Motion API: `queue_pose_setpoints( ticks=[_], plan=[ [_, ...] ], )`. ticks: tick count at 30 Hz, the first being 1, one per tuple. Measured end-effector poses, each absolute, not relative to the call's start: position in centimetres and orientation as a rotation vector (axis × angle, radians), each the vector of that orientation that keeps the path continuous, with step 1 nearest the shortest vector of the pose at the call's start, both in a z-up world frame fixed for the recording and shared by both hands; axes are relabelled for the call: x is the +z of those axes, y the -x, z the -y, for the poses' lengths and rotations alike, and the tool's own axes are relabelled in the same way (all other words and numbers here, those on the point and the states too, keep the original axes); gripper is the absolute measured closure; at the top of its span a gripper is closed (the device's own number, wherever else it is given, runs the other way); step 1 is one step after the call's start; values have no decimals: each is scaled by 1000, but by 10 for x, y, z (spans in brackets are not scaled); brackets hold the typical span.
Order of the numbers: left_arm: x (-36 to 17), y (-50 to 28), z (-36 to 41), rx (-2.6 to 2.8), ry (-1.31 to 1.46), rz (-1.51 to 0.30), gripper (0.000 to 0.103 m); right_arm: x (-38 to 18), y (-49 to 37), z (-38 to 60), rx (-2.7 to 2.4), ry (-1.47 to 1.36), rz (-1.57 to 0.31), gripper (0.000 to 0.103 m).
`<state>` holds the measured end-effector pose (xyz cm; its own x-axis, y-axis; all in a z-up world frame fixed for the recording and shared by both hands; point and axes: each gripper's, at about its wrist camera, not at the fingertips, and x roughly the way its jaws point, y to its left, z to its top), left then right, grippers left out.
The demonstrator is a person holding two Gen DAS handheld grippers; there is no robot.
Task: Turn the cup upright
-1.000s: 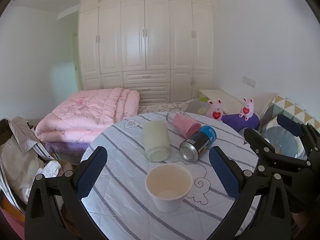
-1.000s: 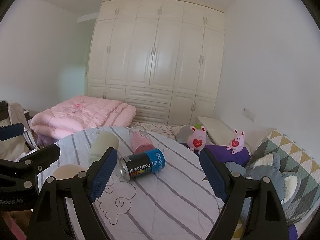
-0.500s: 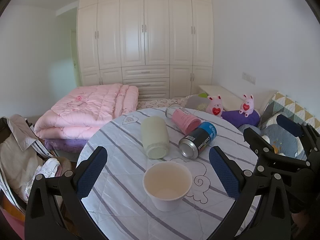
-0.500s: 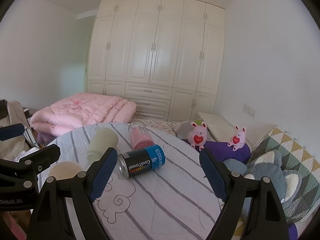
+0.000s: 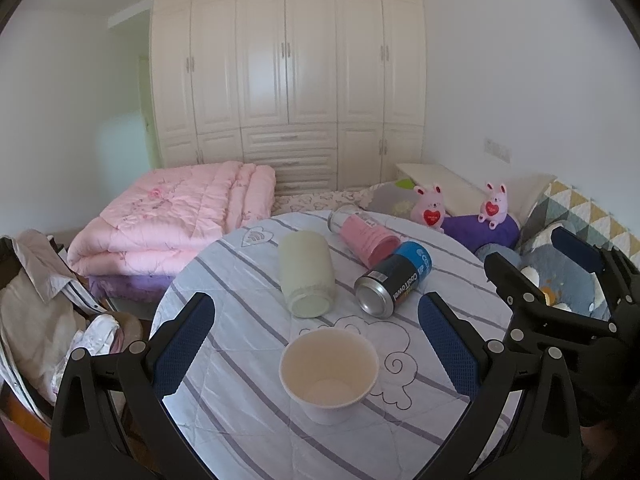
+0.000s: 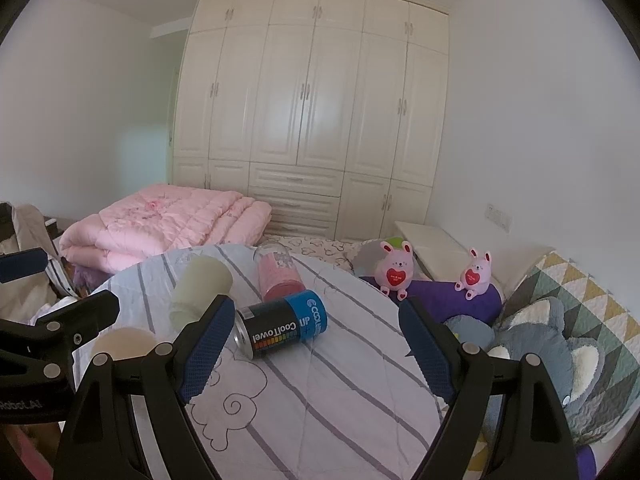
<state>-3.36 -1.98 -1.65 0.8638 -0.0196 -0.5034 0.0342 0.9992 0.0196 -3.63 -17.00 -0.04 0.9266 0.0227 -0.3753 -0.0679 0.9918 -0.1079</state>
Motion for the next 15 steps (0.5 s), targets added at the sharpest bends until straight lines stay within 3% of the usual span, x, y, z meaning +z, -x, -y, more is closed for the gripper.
queue_pose_setpoints(
  ticks=[15],
  plan=[
    [8, 15, 33, -9, -89, -548, 0, 20, 8, 176, 46, 112, -438, 18]
  ],
)
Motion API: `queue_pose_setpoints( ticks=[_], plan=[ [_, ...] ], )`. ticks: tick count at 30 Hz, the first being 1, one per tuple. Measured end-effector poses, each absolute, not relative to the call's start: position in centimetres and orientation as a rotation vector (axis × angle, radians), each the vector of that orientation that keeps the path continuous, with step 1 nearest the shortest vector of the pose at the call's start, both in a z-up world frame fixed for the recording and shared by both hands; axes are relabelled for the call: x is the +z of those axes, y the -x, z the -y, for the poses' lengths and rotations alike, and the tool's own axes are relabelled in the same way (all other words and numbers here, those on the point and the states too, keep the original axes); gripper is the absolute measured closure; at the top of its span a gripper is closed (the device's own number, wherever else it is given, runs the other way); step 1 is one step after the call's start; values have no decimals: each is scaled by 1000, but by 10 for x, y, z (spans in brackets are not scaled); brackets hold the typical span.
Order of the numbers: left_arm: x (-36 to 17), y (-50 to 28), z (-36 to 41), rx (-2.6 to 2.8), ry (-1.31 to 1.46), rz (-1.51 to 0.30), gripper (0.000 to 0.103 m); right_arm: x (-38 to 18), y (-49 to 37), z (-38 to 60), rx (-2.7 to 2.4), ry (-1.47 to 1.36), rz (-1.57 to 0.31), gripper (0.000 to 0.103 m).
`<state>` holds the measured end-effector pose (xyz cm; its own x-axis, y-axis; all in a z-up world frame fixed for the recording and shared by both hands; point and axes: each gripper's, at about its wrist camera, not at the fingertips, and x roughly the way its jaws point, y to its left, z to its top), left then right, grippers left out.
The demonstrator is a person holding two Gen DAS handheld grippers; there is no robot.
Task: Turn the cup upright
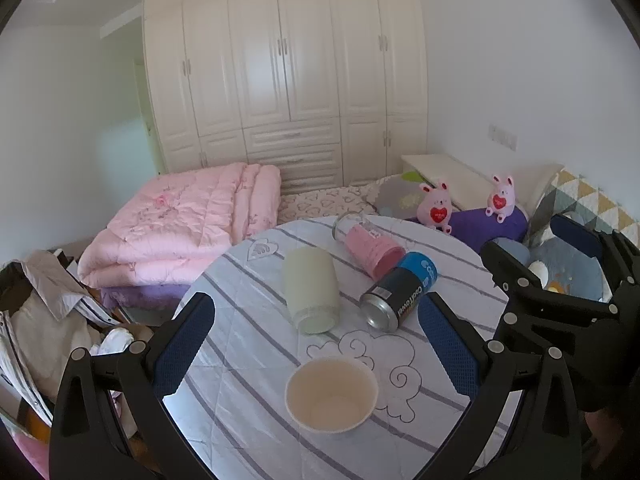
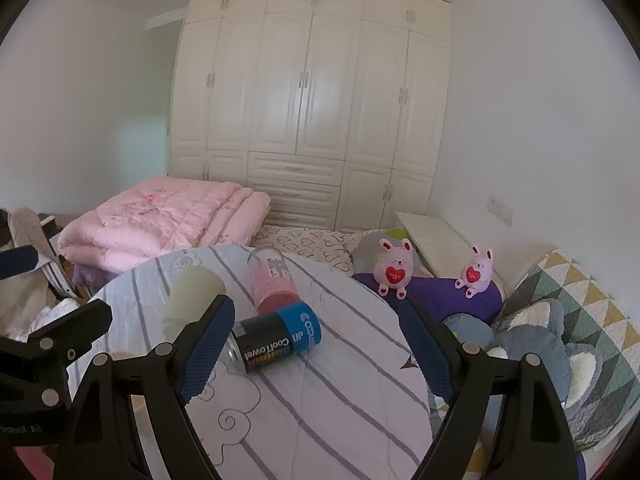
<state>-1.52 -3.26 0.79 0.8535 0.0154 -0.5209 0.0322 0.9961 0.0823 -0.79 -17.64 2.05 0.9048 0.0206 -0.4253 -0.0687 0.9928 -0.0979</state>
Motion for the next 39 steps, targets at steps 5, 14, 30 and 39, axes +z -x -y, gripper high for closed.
queue_pose_setpoints(
  ticks=[5, 14, 30, 39],
  plan=[
    [8, 14, 33, -6, -88, -540, 0, 21, 6, 178, 47, 108, -438, 18],
    [7, 11, 35, 2, -101, -530, 0, 19, 3, 179, 45, 100, -450, 18],
    [3, 11, 28, -2, -88, -552, 0, 17, 4, 175, 57, 99, -469, 18],
    [2, 14, 21, -3, -86, -550, 0, 17, 4, 170, 61, 111, -468, 18]
  ],
)
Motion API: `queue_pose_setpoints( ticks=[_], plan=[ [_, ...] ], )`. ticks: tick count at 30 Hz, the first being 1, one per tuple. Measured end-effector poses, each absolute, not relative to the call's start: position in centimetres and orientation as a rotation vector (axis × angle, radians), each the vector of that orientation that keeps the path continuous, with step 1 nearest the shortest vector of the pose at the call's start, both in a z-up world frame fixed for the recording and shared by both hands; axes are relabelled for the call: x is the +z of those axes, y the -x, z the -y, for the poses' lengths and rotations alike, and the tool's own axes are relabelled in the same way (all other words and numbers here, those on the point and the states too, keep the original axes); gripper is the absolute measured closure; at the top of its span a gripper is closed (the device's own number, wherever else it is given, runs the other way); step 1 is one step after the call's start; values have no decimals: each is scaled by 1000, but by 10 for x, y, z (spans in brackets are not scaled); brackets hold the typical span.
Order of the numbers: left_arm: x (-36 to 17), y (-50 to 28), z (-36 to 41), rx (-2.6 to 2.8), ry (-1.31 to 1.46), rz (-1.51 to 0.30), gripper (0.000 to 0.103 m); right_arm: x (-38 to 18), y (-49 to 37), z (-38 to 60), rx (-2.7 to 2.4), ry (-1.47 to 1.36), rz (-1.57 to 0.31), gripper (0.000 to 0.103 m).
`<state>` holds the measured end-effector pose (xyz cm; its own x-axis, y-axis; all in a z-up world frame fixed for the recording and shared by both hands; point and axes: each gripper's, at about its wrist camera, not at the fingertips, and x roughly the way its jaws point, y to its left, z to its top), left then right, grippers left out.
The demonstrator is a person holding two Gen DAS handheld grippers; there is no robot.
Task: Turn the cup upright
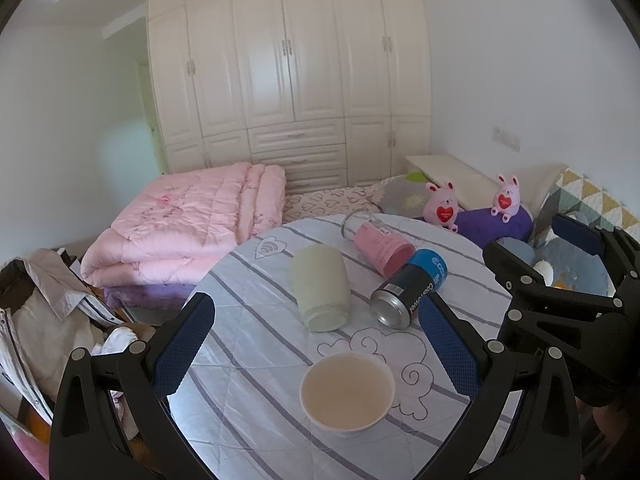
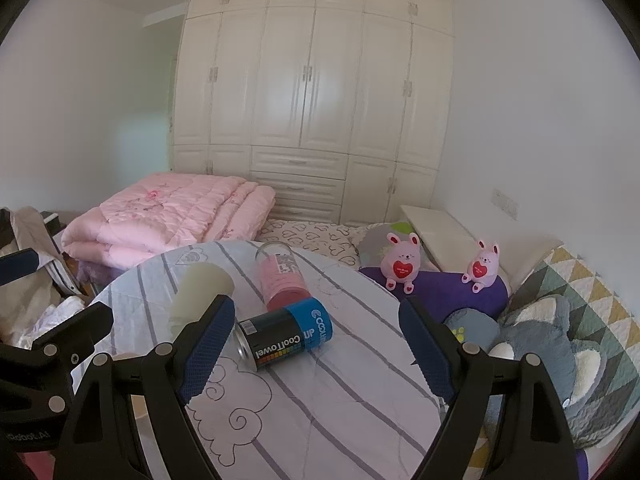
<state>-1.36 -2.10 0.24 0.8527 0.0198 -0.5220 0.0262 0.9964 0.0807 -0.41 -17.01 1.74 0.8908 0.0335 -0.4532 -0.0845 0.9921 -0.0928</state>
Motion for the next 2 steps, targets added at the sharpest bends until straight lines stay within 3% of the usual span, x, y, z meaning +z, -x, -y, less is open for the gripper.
queue_pose_setpoints(
  ticks=[2],
  plan=[
    [2, 14, 20, -4, -83, -550, 0, 18, 4, 168, 61, 117, -469, 18]
  ],
)
